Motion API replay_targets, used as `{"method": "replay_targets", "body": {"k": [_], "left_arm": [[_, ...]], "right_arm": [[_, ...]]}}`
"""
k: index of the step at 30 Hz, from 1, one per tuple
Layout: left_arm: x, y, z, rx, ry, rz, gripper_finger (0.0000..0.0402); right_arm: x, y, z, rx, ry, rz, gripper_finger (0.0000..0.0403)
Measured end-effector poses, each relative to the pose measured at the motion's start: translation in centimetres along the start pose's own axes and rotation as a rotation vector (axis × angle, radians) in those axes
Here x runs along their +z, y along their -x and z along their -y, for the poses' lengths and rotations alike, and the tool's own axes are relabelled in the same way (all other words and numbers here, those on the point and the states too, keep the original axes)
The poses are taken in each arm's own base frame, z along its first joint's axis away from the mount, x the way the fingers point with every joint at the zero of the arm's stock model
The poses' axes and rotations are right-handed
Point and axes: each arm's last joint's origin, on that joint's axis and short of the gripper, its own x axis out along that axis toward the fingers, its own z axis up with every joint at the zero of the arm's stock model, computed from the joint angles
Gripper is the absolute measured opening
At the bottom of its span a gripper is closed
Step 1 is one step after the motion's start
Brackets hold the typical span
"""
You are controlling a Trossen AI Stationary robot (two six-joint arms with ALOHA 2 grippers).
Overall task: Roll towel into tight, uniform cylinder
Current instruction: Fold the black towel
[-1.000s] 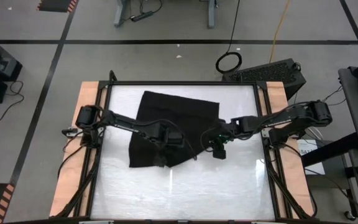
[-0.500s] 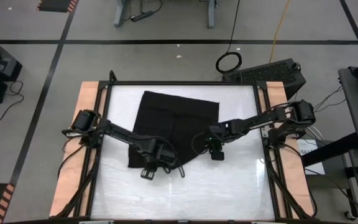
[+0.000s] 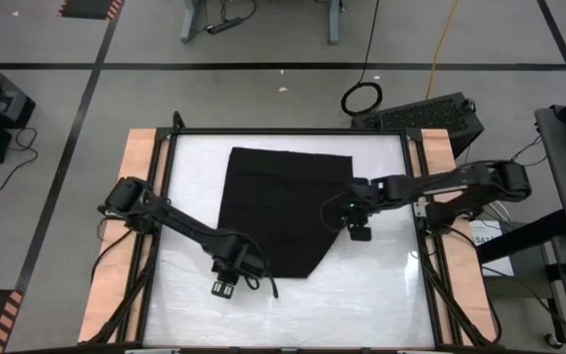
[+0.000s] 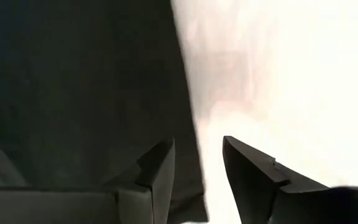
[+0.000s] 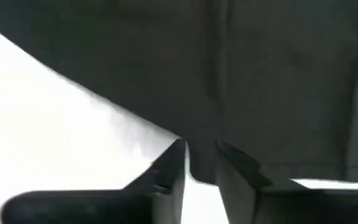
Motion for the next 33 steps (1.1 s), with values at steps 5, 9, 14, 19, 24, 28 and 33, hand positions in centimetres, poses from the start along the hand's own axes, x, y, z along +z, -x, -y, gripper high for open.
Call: {"method": "replay_targets", "body": {"k": [5, 9, 14, 19, 24, 28, 33], "left_arm": [[0.1, 2.2, 0.5, -0.007, 0.01, 0.134, 0.0157], [0.4, 2.7, 1.3, -0.012, -0.021, 0.209, 0.0179], [0.3, 1.3, 2.0, -0.003, -0.044, 0.262, 0.0212], [-0.7, -0.4, 1.7, 0.078, 0.03, 0.236, 0.0242], [-2.0, -2.0, 1.1, 0.118, 0.109, 0.193, 0.0249], [-2.5, -3.0, 0.9, 0.114, 0.127, 0.207, 0.0245], [-2.9, -3.7, 0.8, 0.11, 0.121, 0.223, 0.0203]], "right_arm": [[0.1, 2.4, -1.1, 0.093, -0.007, 0.135, 0.0165], [0.7, 3.4, -3.2, 0.195, 0.053, 0.233, 0.02], [1.8, 3.2, -6.3, 0.275, 0.157, 0.34, 0.021], [2.6, 1.5, -8.7, 0.31, 0.229, 0.366, 0.021], [3.2, -1.0, -10.1, 0.323, 0.266, 0.36, 0.021], [3.6, -2.4, -11.2, 0.333, 0.331, 0.39, 0.021], [3.8, -4.1, -11.9, 0.349, 0.37, 0.376, 0.021]]}}
